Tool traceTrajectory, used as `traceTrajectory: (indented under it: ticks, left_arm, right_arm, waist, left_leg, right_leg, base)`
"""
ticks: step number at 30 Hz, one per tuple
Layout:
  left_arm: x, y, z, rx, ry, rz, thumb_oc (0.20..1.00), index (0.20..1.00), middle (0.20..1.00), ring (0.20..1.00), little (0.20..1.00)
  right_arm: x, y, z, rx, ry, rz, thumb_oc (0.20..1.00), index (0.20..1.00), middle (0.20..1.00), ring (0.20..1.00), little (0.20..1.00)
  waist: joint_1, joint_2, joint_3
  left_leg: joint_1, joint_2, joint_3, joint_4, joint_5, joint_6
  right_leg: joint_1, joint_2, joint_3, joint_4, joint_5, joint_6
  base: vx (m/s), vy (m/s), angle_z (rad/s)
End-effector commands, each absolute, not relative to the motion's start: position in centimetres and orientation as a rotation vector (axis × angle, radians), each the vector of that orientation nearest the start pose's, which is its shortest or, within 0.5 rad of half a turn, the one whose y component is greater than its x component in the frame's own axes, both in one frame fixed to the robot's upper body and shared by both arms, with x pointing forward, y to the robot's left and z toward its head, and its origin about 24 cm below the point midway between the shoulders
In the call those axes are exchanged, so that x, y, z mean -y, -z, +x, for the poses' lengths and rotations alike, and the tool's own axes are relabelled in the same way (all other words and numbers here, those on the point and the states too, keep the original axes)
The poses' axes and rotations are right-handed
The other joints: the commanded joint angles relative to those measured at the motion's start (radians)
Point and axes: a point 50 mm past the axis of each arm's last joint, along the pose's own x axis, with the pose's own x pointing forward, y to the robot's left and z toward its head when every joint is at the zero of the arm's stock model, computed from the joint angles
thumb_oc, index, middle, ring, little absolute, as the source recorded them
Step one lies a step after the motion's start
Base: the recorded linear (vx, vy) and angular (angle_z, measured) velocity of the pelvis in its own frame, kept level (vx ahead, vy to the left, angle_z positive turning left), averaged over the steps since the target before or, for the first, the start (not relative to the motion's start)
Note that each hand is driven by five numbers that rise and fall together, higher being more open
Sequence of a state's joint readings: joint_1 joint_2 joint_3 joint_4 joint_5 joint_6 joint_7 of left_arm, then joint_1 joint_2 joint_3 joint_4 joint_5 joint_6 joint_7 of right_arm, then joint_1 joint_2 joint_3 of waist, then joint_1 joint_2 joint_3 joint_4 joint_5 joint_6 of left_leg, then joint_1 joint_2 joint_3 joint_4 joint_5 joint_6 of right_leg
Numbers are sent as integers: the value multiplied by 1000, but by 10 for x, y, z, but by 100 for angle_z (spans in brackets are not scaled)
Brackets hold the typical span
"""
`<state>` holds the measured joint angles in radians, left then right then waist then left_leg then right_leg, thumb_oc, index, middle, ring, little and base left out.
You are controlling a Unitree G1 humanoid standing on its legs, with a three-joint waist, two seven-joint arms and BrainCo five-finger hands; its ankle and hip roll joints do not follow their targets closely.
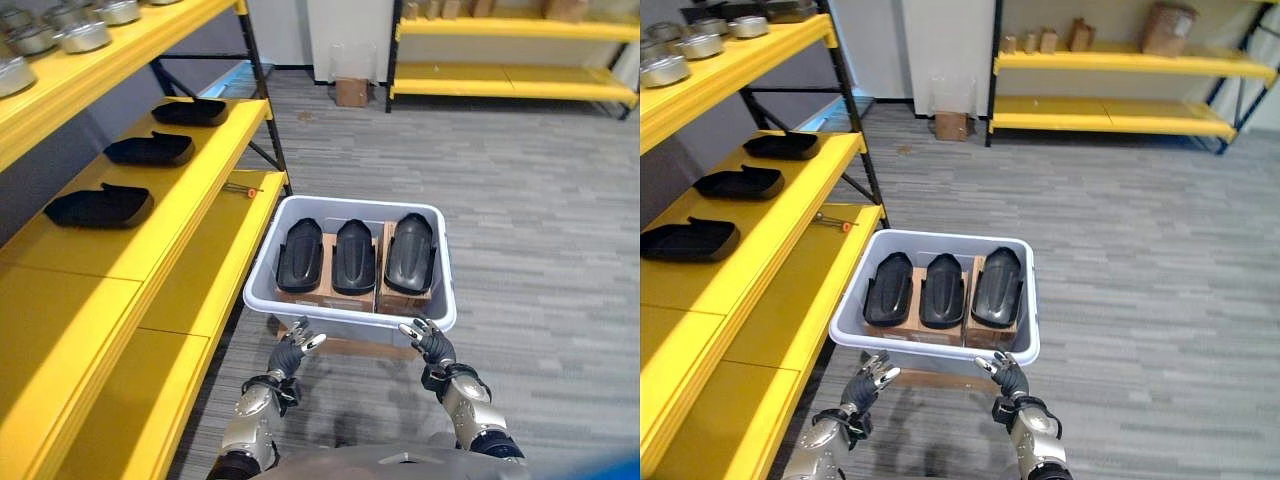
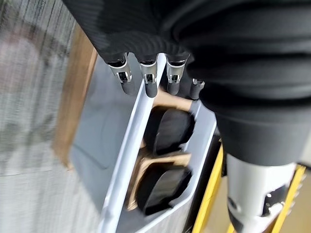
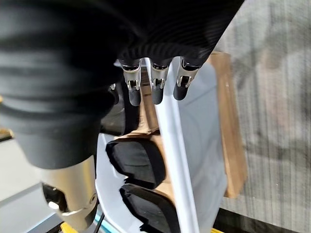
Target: Move parts from the plastic box to the shelf.
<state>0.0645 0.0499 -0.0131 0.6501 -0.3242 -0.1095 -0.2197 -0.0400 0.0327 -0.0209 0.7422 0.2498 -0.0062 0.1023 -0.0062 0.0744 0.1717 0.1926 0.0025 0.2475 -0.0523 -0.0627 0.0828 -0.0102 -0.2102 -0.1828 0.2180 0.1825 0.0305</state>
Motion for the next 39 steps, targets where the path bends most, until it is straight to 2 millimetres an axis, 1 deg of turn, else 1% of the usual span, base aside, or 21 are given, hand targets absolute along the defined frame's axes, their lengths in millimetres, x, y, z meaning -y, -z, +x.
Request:
traceTrajectory:
  ticks: [1,3,4,6,8,9,12,18,21,23,24,25,26,28,29,30,31,33,34,36,39]
  left_arm:
    - [-159,79,206,-427,70,-303,1000,1000,1000,1000,1000]
    - [-162,78,207,-421,51,-308,1000,1000,1000,1000,1000]
    - [-163,83,203,-438,36,-323,1000,1000,1000,1000,1000]
    - [-162,85,203,-446,35,-331,1000,1000,1000,1000,1000]
    - [-158,83,206,-435,45,-340,1000,1000,1000,1000,1000]
    - [-154,84,204,-440,52,-354,1000,1000,1000,1000,1000]
    - [-146,83,206,-440,64,-375,1000,1000,1000,1000,1000]
    - [-138,81,210,-434,80,-388,1000,1000,1000,1000,1000]
    - [-136,82,208,-442,73,-395,1000,1000,1000,1000,1000]
    - [-135,84,206,-449,72,-400,1000,1000,1000,1000,1000]
    - [-137,84,205,-453,70,-398,1000,1000,1000,1000,1000]
    - [-138,85,203,-458,68,-400,1000,1000,1000,1000,1000]
    - [-138,85,203,-458,68,-400,1000,1000,1000,1000,1000]
    - [-135,87,199,-465,82,-408,1000,1000,1000,1000,1000]
    - [-136,86,199,-460,87,-405,1000,1000,1000,1000,1000]
    - [-137,86,196,-458,84,-404,1000,1000,1000,1000,1000]
    - [-137,87,194,-465,85,-401,1000,1000,1000,1000,1000]
    - [-137,88,194,-471,88,-396,1000,1000,1000,1000,1000]
    - [-136,88,194,-470,96,-394,1000,1000,1000,1000,1000]
    - [-135,85,195,-452,120,-397,1000,1000,1000,1000,1000]
    - [-137,84,197,-444,122,-394,1000,1000,1000,1000,1000]
  right_arm:
    - [131,88,222,-570,-39,316,1000,1000,1000,1000,1000]
    - [124,87,224,-570,-65,317,1000,1000,1000,1000,1000]
    - [121,86,223,-566,-66,319,1000,1000,1000,1000,1000]
    - [123,87,222,-570,-57,316,1000,1000,1000,1000,1000]
    - [126,86,223,-558,-40,315,1000,1000,1000,1000,1000]
    - [128,84,225,-549,-30,317,1000,1000,1000,1000,1000]
    - [134,82,228,-533,-5,311,1000,1000,1000,1000,1000]
    - [140,82,228,-535,8,296,1000,1000,1000,1000,1000]
    - [145,85,224,-551,18,291,1000,1000,1000,1000,1000]
    - [149,89,218,-565,25,285,1000,1000,1000,1000,1000]
    - [150,89,218,-567,20,277,1000,1000,1000,1000,1000]
    - [150,87,220,-559,23,278,1000,1000,1000,1000,1000]
    - [150,87,220,-559,23,277,1000,1000,1000,1000,1000]
    - [153,85,221,-544,46,292,1000,1000,1000,1000,1000]
    - [154,84,222,-536,55,300,1000,1000,1000,1000,1000]
    - [153,85,221,-530,70,329,1000,1000,1000,1000,1000]
    - [151,83,223,-523,61,330,1000,1000,1000,1000,1000]
    - [150,85,222,-530,57,323,1000,1000,1000,1000,1000]
    - [151,86,220,-533,64,326,1000,1000,1000,1000,1000]
    - [151,84,221,-520,53,320,1000,1000,1000,1000,1000]
    - [148,85,220,-526,52,334,1000,1000,1000,1000,1000]
  waist:
    - [-9,10,60]
    - [-15,-4,83]
    - [-12,-23,63]
    - [-12,-30,52]
    - [-19,-28,37]
    - [-18,-21,27]
    - [-16,-14,-1]
    - [-21,-25,-27]
    - [-21,-55,-10]
    - [-8,-119,29]
    - [9,-139,53]
    - [10,-135,58]
    - [16,-133,62]
    - [13,-125,38]
    - [17,-121,22]
    - [8,-104,6]
    - [5,-87,-7]
    - [8,-82,-16]
    - [1,-76,-25]
    - [-3,-53,-41]
    - [-1,-46,-41]
  left_leg:
    - [40,44,-55,-35,78,-122]
    - [48,33,-48,-35,70,-125]
    - [41,23,-46,-35,64,-122]
    - [35,20,-49,-35,64,-118]
    - [23,18,-61,-35,66,-106]
    - [25,20,-68,-35,71,-104]
    - [23,23,-84,-35,88,-103]
    - [23,35,-85,-14,104,-108]
    - [-28,49,-71,186,98,-133]
    - [-96,50,-52,411,65,-190]
    - [-121,72,-84,421,56,-197]
    - [-117,123,-90,366,51,-162]
    - [-108,125,-84,360,51,-163]
    - [-74,205,-71,210,43,-108]
    - [-93,257,-107,106,63,-91]
    - [-90,282,-115,74,92,-112]
    - [-71,257,-120,72,97,-127]
    - [-68,254,-123,57,109,-133]
    - [-62,252,-91,38,112,-133]
    - [-32,214,-82,-19,126,-133]
    - [-19,186,-73,-35,123,-134]
  right_leg:
    - [6,134,-11,55,-154,-3]
    - [-17,170,-46,-18,-150,-1]
    - [3,188,-27,-115,-145,-13]
    - [27,189,-9,-146,-135,-16]
    - [36,202,22,-170,-127,-16]
    - [61,197,1,-208,-128,-23]
    - [88,201,12,-255,-121,-27]
    - [117,203,17,-281,-117,-27]
    - [146,190,9,-266,-117,-24]
    - [172,141,2,-256,-101,-17]
    - [193,128,14,-256,-112,-16]
    - [197,133,23,-261,-116,-16]
    - [201,135,29,-261,-116,-16]
    - [196,140,37,-267,-122,-10]
    - [192,134,50,-259,-128,-6]
    - [186,125,61,-242,-119,-3]
    - [182,127,69,-236,-123,-12]
    - [180,124,79,-236,-115,-21]
    - [174,115,81,-235,-108,-24]
    - [167,82,64,-250,-118,-31]
    - [152,60,63,-260,-117,-30]
  base:
    - [-15,47,-40]
    - [-6,-42,-5]
    - [20,-92,17]
    - [17,-73,16]
    - [29,-73,26]
    - [70,-116,29]
    - [86,-126,18]
    - [63,-109,2]
    - [39,-128,20]
    - [-10,-194,27]
    - [-9,-118,14]
    - [10,-32,10]
    - [42,49,-6]
    - [111,105,-24]
    - [179,229,-23]
    - [170,273,-6]
    - [119,212,-8]
    - [61,161,-45]
    - [96,293,-58]
    - [108,412,-11]
    - [26,213,-4]
